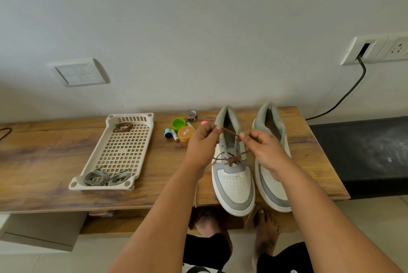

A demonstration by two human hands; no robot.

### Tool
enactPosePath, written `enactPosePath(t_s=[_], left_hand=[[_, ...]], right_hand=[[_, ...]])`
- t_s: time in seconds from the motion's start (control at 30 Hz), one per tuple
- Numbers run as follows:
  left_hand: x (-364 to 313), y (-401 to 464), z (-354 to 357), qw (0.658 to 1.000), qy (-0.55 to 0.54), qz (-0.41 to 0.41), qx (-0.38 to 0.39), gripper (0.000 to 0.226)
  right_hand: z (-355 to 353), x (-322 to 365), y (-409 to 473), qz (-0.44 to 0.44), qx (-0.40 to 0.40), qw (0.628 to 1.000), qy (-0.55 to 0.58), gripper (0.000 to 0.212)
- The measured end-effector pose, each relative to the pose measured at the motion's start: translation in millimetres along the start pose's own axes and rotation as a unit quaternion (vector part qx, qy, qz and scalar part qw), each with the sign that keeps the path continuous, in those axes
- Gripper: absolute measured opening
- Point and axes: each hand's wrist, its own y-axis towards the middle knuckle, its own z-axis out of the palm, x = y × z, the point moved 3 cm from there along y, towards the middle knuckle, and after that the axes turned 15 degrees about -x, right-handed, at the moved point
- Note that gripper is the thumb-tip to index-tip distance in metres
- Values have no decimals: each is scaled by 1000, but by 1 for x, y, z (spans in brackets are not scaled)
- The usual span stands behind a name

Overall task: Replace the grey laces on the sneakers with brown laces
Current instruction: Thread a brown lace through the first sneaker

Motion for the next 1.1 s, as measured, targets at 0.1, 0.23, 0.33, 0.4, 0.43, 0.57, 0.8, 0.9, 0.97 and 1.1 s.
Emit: enactPosePath(t_s=[0.1,0.23,0.33,0.4,0.43,0.57,0.8,0.9,0.97,1.1], left_hand=[[-2,1,-3,993,70,74,-57,20],[-3,-3,0,960,222,157,-73,17],[-5,-8,6,892,349,276,-81,47],[-4,-12,16,888,333,313,-45,51],[-2,-14,22,900,311,305,-14,49],[8,-15,31,918,283,276,29,32],[1,-15,24,941,257,215,49,36],[5,-9,20,945,256,195,49,29],[7,-6,16,945,262,194,39,24],[7,-6,12,955,232,179,38,12]], right_hand=[[-7,-4,5,-22,-76,996,-34,17],[-5,-10,9,-26,-101,992,-66,14],[-1,-6,5,-42,-68,996,-45,22],[4,-1,0,-78,-36,996,-33,19],[6,1,-2,-101,-34,994,-38,18],[8,4,-1,-167,-67,982,-61,17],[-4,3,3,-177,-103,978,-43,10],[-2,-4,5,-160,-79,982,-52,18],[0,-8,6,-150,-79,984,-46,21],[3,-7,6,-146,-68,986,-40,20]])
